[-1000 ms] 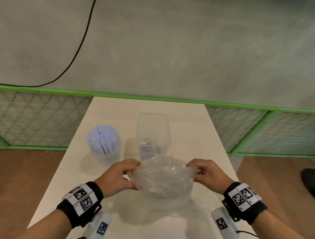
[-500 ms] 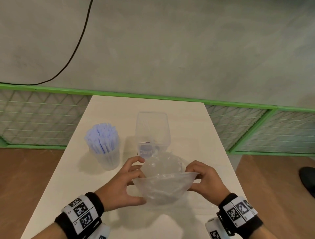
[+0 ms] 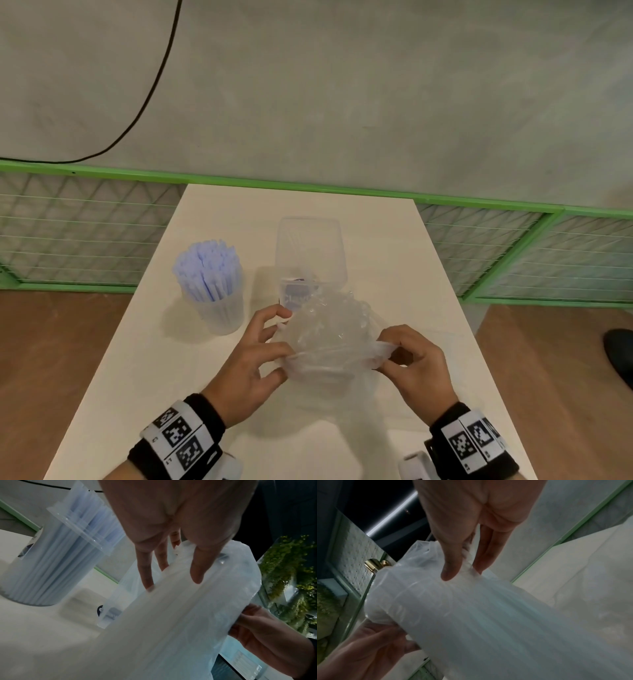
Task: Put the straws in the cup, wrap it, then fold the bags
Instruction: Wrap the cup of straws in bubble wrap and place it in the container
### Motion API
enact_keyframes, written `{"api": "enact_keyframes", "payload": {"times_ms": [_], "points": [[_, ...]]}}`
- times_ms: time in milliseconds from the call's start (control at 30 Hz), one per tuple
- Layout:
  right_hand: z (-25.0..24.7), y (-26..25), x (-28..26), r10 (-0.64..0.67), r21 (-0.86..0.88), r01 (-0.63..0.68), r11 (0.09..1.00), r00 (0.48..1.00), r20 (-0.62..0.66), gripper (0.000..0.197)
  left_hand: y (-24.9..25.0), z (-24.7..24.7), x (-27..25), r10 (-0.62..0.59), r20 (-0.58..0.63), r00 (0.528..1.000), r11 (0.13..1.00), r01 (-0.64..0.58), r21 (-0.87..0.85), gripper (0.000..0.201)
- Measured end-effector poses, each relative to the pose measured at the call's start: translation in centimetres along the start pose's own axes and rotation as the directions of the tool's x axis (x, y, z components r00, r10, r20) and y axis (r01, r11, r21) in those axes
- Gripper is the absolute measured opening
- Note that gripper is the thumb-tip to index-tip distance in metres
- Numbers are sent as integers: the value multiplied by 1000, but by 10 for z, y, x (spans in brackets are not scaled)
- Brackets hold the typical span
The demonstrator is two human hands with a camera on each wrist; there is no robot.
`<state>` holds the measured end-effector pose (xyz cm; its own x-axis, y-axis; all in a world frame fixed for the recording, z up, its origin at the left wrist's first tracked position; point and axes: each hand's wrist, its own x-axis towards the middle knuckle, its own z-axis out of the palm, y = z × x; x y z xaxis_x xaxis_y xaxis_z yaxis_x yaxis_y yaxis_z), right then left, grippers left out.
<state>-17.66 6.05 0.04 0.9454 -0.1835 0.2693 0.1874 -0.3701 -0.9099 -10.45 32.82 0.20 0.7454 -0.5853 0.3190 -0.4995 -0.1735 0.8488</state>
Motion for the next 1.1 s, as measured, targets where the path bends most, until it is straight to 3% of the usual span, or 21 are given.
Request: {"api": "enact_keyframes", "payload": {"times_ms": [267,433,533,667,767,867,967,1100], "points": [[22,8,-21,-35,51,39,998,995,-93,51,-9,14,-9,131,-96,987,989,-122,88,43],[27,8,-29,23,158,-6,987,994,-106,55,-2,18,-12,157,-80,984,986,-153,59,36],[29,7,-32,51,149,-37,988,995,-89,46,-2,17,-12,168,-42,985,984,-165,66,40],[20,-7,-32,43,13,-43,999,998,48,38,-2,12,-14,118,36,992,986,-121,114,47],[9,-26,-28,104,-29,-100,995,968,229,21,8,9,-14,60,115,992,990,-74,124,28],[7,-33,-26,111,-62,-97,993,957,267,26,14,7,-11,8,132,991,997,-17,72,12],[8,-34,-26,83,-98,-56,994,949,303,13,13,9,-10,-46,87,995,999,45,17,20],[4,-38,-26,93,-91,-64,994,928,362,5,15,11,-11,-47,74,996,999,48,-5,13]]}}
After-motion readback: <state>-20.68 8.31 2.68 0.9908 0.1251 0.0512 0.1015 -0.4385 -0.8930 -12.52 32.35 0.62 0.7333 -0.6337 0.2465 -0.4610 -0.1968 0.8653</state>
